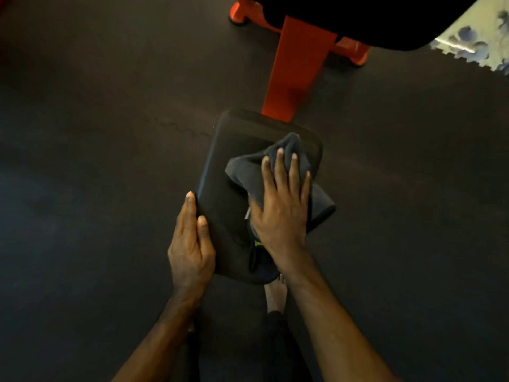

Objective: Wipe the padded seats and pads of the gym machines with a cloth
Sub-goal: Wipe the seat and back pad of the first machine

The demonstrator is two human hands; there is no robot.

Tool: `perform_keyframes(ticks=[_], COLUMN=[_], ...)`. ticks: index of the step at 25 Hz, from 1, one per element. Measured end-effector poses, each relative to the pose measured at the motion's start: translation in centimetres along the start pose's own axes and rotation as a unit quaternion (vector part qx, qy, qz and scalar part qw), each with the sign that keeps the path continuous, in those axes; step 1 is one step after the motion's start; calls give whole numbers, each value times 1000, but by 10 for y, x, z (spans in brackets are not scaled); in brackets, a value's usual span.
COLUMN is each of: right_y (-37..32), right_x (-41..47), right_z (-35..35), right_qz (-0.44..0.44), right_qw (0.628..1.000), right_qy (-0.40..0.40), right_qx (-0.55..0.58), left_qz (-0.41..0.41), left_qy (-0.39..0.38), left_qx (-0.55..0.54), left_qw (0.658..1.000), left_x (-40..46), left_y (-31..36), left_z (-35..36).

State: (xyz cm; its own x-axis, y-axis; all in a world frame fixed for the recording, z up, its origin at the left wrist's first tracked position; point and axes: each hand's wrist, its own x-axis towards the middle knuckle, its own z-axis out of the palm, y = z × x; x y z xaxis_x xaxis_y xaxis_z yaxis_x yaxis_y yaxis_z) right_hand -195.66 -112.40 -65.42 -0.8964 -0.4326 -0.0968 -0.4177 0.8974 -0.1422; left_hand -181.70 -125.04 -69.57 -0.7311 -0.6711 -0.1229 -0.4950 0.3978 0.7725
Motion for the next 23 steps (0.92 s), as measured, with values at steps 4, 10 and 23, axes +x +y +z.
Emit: perform_keyframes(ticks=[4, 10, 23], right_y=[17, -30, -46], right_x=[-69, -33, -162], right_z=[9, 13, 24], right_qz=[-78, 80, -16], right_qw=[996, 995, 1000], right_qy=[10, 65, 7], right_qx=[39, 15, -2], left_qz=[28, 71, 75], left_qy=[-105, -163, -202], left_qx=[-66, -103, -146], left_qw=[992, 979, 966], left_x=[6, 20, 31], left_y=[-7, -23, -29], left_z=[-21, -36, -54])
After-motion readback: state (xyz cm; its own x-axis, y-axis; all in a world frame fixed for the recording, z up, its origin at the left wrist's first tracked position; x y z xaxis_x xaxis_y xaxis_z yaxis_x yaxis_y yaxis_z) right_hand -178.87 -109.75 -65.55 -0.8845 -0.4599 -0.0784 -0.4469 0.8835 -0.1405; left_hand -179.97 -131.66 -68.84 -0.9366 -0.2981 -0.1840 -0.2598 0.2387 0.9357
